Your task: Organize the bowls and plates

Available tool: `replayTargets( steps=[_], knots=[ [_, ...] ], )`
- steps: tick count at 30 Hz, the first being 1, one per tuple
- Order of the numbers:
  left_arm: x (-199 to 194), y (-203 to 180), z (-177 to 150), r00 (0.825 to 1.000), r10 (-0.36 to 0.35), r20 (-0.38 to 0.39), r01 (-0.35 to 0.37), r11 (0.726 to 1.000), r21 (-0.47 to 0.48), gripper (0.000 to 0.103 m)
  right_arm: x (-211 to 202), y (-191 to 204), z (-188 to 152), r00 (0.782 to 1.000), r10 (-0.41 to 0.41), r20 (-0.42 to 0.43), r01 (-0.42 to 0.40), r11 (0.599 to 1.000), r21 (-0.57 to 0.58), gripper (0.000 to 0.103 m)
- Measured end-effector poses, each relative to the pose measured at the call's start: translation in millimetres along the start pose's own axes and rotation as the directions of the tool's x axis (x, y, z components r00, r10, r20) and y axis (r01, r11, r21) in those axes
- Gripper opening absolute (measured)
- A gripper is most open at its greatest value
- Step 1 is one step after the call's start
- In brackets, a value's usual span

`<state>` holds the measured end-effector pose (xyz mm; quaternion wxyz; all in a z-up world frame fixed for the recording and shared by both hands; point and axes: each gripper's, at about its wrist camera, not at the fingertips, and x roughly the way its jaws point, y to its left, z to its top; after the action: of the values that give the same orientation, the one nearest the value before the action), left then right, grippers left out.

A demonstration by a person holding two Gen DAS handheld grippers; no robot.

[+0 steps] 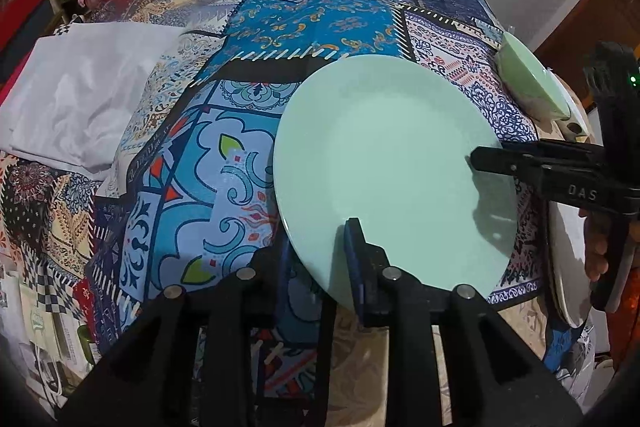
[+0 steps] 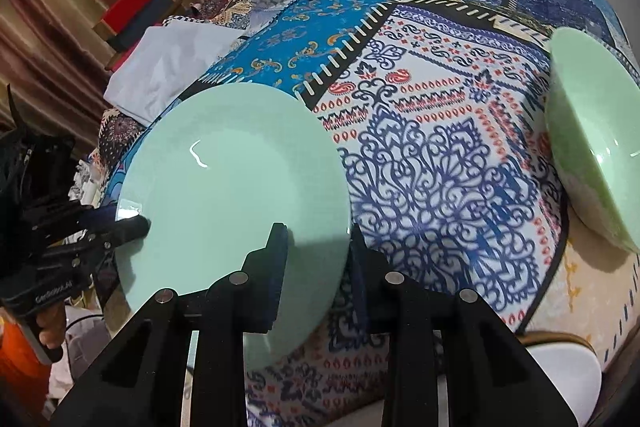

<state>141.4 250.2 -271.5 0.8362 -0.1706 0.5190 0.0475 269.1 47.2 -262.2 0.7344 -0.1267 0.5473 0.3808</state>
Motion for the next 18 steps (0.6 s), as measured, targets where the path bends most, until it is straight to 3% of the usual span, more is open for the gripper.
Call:
replayTargets(
  steps=[18],
  knots=[
    [-21.9, -25.9, -0.7, 0.999, -0.022, 0.047, 0.021, 1.000, 0.023, 0.026, -47.5, -13.8, -22.3, 0.993, -0.009, 0.114, 0.000, 0.997, 0.074, 0.023]
  ],
)
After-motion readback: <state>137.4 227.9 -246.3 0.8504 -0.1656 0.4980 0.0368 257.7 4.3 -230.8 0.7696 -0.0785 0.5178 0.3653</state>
